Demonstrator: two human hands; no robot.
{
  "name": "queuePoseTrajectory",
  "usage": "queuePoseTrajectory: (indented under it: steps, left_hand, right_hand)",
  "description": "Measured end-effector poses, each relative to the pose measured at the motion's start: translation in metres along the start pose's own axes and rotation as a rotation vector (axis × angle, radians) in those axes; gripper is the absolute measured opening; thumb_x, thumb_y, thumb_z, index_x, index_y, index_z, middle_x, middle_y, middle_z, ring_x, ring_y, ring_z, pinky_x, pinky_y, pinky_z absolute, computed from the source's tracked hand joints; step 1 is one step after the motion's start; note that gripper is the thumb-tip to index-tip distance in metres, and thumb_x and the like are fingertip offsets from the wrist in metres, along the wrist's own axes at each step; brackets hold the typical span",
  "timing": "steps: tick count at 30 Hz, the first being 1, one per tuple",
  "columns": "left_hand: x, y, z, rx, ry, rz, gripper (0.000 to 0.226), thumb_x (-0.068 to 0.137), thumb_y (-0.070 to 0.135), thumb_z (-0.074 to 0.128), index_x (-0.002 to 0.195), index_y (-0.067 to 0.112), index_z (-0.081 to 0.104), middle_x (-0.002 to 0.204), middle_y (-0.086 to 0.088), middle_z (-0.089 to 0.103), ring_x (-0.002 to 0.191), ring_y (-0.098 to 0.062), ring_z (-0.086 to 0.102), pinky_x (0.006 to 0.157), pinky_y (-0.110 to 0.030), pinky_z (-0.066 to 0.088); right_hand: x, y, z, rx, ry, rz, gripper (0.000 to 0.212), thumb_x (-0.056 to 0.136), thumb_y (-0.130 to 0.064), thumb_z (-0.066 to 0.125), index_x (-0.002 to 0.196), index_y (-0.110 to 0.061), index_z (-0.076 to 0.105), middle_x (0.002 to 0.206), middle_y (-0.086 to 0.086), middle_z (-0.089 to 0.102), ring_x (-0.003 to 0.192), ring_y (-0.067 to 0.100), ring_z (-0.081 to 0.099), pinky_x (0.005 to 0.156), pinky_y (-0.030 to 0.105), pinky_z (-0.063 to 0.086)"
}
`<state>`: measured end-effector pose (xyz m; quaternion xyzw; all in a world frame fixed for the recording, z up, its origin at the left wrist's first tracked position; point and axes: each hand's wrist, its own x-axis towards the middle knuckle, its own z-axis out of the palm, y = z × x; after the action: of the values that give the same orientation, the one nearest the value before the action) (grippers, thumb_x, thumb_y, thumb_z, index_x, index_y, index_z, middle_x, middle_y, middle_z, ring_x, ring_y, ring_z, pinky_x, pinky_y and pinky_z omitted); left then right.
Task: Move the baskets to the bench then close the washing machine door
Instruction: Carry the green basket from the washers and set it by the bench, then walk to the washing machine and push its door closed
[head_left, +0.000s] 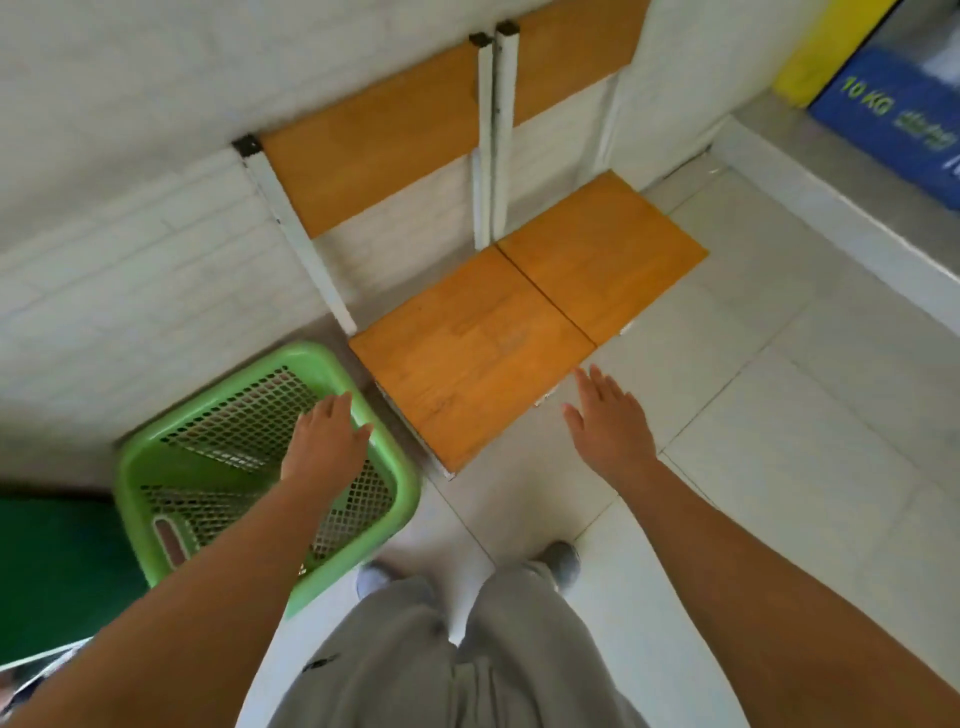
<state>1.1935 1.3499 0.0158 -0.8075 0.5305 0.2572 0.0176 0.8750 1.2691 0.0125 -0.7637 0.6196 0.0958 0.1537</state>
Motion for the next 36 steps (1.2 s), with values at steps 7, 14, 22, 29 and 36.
queuePoseTrajectory:
  steps: [7,14,22,29,36]
  left_hand:
    - [0.007,0.147,0.011,0.03,-0.012,0.227,0.056,0.099,0.032,0.042,0.148,0.008,0.028,0.152,-0.013,0.033,0.137,-0.035,0.034,0.111,-0.046,0.031]
    - [0.02,0.278,0.045,0.068,-0.046,0.405,0.053,0.099,0.03,0.042,0.145,0.005,0.033,0.148,-0.016,0.038,0.134,-0.035,0.039,0.11,-0.046,0.034]
    - [0.053,0.409,0.069,0.12,-0.085,0.574,0.045,0.098,0.027,0.042,0.137,0.004,0.045,0.139,-0.017,0.048,0.124,-0.035,0.048,0.105,-0.045,0.04]
    - [0.117,0.533,0.077,0.172,-0.087,0.677,0.05,0.1,0.035,0.039,0.142,0.007,0.039,0.141,-0.015,0.048,0.126,-0.03,0.049,0.104,-0.039,0.04]
    - [0.211,0.672,0.06,0.178,-0.166,0.773,0.051,0.1,0.035,0.039,0.143,0.008,0.038,0.145,-0.015,0.043,0.129,-0.033,0.045,0.105,-0.044,0.041]
  right_hand:
    - [-0.04,0.124,-0.016,0.164,0.043,0.243,0.058,0.102,-0.043,0.025,0.153,-0.016,0.016,0.161,0.01,0.016,0.147,0.027,0.022,0.118,0.041,0.024]
    - [-0.071,0.225,-0.026,0.263,0.083,0.422,0.058,0.102,-0.043,0.025,0.152,-0.013,0.02,0.16,0.011,0.02,0.145,0.027,0.025,0.117,0.041,0.025]
    - [-0.071,0.314,-0.038,0.334,0.122,0.599,0.056,0.102,-0.041,0.026,0.15,-0.012,0.024,0.158,0.01,0.024,0.144,0.025,0.029,0.116,0.038,0.027]
    - [-0.022,0.407,-0.063,0.361,0.143,0.73,0.057,0.102,-0.043,0.025,0.151,-0.014,0.021,0.159,0.008,0.022,0.145,0.024,0.025,0.118,0.038,0.024]
    - [0.063,0.502,-0.12,0.422,0.183,0.859,0.055,0.102,-0.04,0.028,0.149,-0.013,0.027,0.155,0.008,0.033,0.141,0.025,0.034,0.115,0.039,0.029]
